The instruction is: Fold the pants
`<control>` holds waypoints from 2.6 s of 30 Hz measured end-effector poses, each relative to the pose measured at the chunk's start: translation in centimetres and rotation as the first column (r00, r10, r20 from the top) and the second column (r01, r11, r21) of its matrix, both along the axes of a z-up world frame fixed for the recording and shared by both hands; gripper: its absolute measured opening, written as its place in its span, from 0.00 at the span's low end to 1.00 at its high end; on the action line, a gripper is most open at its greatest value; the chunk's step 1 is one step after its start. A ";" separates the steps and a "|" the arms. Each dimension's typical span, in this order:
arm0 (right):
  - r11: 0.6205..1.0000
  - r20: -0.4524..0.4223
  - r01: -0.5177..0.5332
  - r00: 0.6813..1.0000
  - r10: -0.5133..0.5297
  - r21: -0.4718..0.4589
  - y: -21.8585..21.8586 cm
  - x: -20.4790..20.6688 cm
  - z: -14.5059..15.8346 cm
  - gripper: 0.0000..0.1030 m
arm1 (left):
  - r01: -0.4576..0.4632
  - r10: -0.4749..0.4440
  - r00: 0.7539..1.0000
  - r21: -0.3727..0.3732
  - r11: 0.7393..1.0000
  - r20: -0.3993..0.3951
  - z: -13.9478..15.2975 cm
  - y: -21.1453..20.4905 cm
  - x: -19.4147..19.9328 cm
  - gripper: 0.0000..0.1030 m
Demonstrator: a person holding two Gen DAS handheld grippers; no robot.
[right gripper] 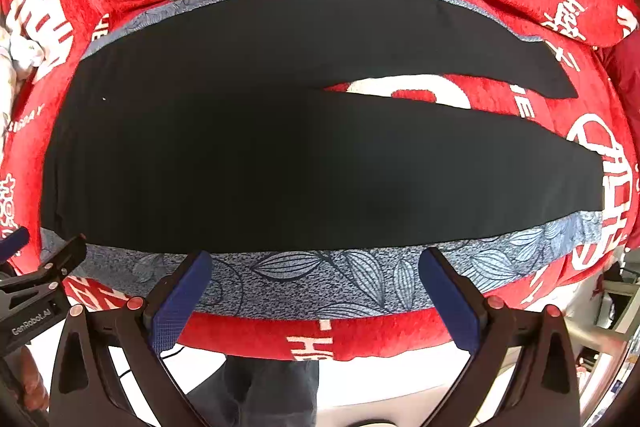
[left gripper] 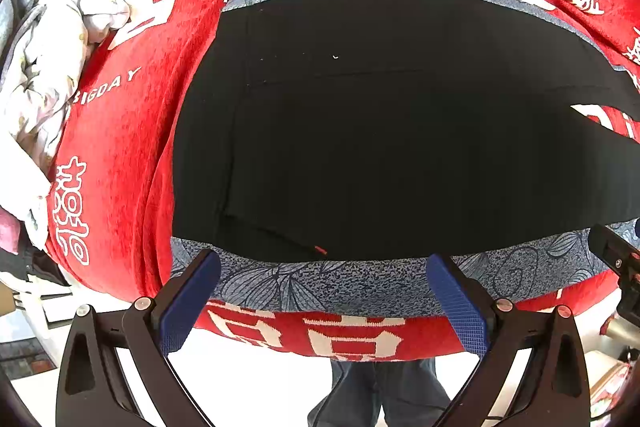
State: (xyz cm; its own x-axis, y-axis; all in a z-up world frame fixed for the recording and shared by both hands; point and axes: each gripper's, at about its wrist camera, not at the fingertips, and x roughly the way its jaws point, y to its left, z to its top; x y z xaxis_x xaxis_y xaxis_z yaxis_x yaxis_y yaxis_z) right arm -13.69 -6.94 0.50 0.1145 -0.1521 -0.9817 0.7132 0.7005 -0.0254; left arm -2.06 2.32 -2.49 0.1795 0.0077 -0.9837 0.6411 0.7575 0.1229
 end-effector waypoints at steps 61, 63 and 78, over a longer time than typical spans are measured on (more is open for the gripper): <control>0.560 0.465 -0.179 0.779 -0.422 0.809 6.2 0.4 -11.2 0.12 | -0.512 0.280 0.831 -0.463 0.723 -0.481 -7.2 12.9 6.4 0.30; 0.608 0.446 -0.115 0.786 -0.428 0.786 4.8 -1.2 -11.5 0.13 | -0.477 0.255 0.847 -0.452 0.754 -0.467 -7.1 12.6 6.0 0.30; 0.462 0.369 0.134 0.427 -0.825 0.877 -1.3 -10.6 -14.1 0.06 | -0.420 0.198 0.858 -0.424 0.802 -0.475 -6.3 10.9 6.4 0.30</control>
State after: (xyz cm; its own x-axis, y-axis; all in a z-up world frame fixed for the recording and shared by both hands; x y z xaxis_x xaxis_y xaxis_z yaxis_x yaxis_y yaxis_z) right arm -24.30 -8.19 -13.56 0.9062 0.1544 -0.3936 0.4215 -0.2570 0.8697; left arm 4.37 13.24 -8.81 -0.1411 -0.5125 -0.8470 0.2682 0.8038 -0.5310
